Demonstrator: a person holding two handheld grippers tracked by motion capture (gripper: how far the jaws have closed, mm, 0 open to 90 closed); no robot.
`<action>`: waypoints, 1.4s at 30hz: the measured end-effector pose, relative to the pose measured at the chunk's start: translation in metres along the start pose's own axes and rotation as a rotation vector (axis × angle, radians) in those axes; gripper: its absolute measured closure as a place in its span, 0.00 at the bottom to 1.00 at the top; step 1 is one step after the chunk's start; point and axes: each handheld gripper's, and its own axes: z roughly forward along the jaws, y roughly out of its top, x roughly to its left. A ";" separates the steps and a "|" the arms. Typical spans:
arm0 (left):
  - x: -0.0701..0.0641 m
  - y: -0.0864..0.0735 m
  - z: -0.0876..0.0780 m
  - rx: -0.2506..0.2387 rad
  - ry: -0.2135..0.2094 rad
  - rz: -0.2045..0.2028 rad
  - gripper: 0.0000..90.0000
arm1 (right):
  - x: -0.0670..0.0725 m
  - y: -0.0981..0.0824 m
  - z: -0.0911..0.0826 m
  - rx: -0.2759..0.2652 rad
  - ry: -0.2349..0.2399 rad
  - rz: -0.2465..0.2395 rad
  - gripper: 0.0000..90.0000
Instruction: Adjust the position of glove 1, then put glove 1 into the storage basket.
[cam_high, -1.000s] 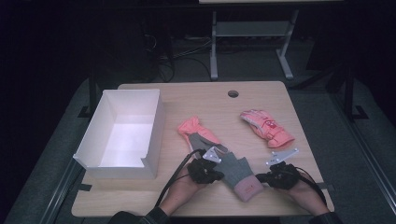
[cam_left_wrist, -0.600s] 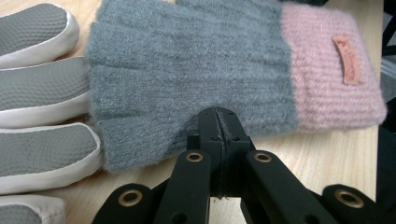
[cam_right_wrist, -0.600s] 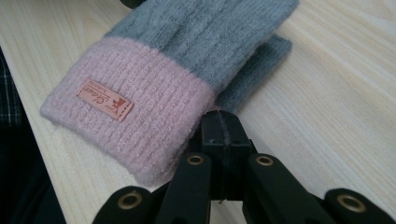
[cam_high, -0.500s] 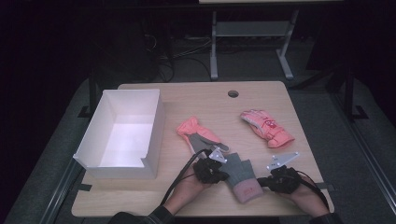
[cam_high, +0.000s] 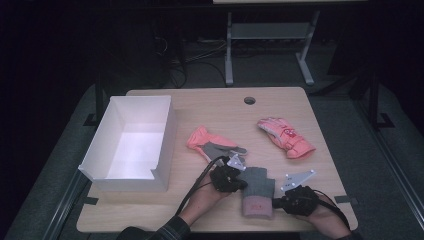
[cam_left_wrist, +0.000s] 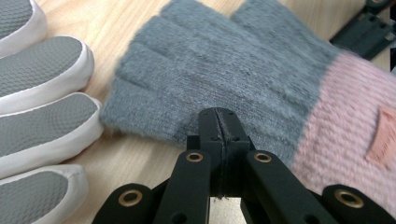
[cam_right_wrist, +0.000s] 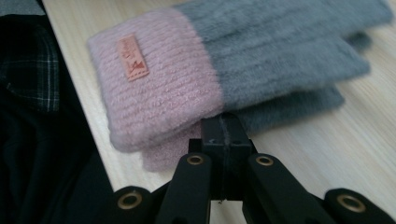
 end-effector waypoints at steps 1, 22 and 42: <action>0.000 0.000 0.001 -0.009 0.000 -0.012 1.00 | 0.002 0.001 0.001 -0.005 0.005 -0.006 1.00; 0.018 0.003 -0.006 0.007 0.026 -0.011 1.00 | 0.034 0.033 0.032 -0.026 0.078 -0.094 1.00; 0.013 0.003 -0.028 -0.045 0.003 -0.016 0.61 | 0.016 0.012 -0.006 -0.126 0.004 -0.005 0.84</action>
